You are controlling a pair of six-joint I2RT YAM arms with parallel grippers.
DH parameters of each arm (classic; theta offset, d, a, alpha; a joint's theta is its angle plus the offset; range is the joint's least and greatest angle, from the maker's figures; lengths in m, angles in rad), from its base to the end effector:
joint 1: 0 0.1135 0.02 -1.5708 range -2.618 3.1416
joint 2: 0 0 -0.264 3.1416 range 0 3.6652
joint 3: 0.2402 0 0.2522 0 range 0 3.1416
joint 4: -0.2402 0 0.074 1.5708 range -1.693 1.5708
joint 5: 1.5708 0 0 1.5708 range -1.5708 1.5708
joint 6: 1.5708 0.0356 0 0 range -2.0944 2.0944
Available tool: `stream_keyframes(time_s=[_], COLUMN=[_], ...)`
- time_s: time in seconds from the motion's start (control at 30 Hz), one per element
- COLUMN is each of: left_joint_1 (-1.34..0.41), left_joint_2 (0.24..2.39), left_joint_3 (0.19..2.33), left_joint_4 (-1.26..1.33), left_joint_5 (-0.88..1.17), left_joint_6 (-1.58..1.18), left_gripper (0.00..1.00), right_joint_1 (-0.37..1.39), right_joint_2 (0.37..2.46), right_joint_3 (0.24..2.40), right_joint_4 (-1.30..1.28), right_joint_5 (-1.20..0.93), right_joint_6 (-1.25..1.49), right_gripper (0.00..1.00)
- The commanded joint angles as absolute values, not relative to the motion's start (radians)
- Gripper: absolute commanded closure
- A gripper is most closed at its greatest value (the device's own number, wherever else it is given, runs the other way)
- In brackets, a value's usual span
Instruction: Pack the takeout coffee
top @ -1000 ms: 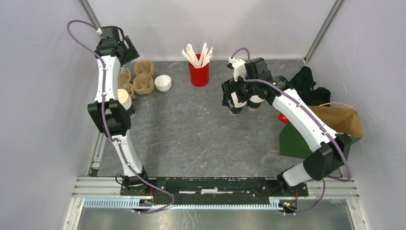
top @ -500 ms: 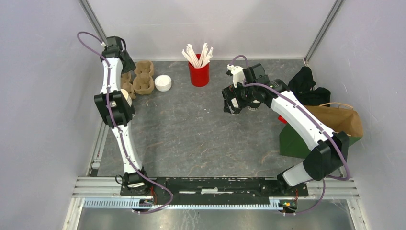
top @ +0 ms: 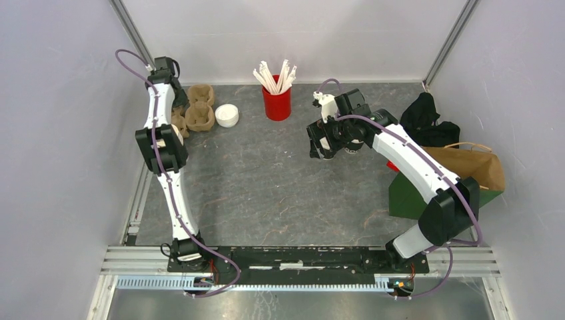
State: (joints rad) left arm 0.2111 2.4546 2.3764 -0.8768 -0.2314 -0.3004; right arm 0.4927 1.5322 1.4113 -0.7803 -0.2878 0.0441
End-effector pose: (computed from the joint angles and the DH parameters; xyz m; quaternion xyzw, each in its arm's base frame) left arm 0.5222 0.1202 0.2329 -0.2733 0.9070 0.0965 0.3056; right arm 0.2836 0.1637 0.3225 -0.2538 0.9008 0.2168 0.2776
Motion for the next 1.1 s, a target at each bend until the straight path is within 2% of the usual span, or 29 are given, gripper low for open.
stream_keyframes(time_s=[0.0, 0.2, 0.33, 0.57, 0.67, 1.07], left_joint_1=[0.210, 0.210, 0.210, 0.210, 0.209, 0.208], left_joint_2=[2.481, 2.502, 2.512, 2.505, 2.487, 2.324], left_joint_3=[2.427, 2.428, 2.427, 2.427, 2.425, 2.413], left_joint_4=[-0.810, -0.760, -0.721, -0.703, -0.703, -0.703], left_joint_5=[-0.228, -0.219, -0.183, -0.177, -0.184, -0.268], left_joint_6=[-0.243, -0.235, -0.219, -0.213, -0.206, -0.209], left_gripper=[0.45, 0.54, 0.56, 0.76, 0.82, 0.87], right_joint_1=[0.489, 0.487, 0.487, 0.487, 0.487, 0.487], right_joint_2=[1.534, 1.539, 1.539, 1.548, 1.553, 1.545], right_joint_3=[1.453, 1.456, 1.460, 1.484, 1.497, 1.507], right_joint_4=[-0.762, -0.769, -0.775, -0.779, -0.778, -0.761], right_joint_5=[-0.302, -0.302, -0.301, -0.299, -0.301, -0.317], right_joint_6=[0.043, 0.044, 0.043, 0.051, 0.055, 0.080], right_gripper=[0.02, 0.02, 0.02, 0.02, 0.02, 0.02])
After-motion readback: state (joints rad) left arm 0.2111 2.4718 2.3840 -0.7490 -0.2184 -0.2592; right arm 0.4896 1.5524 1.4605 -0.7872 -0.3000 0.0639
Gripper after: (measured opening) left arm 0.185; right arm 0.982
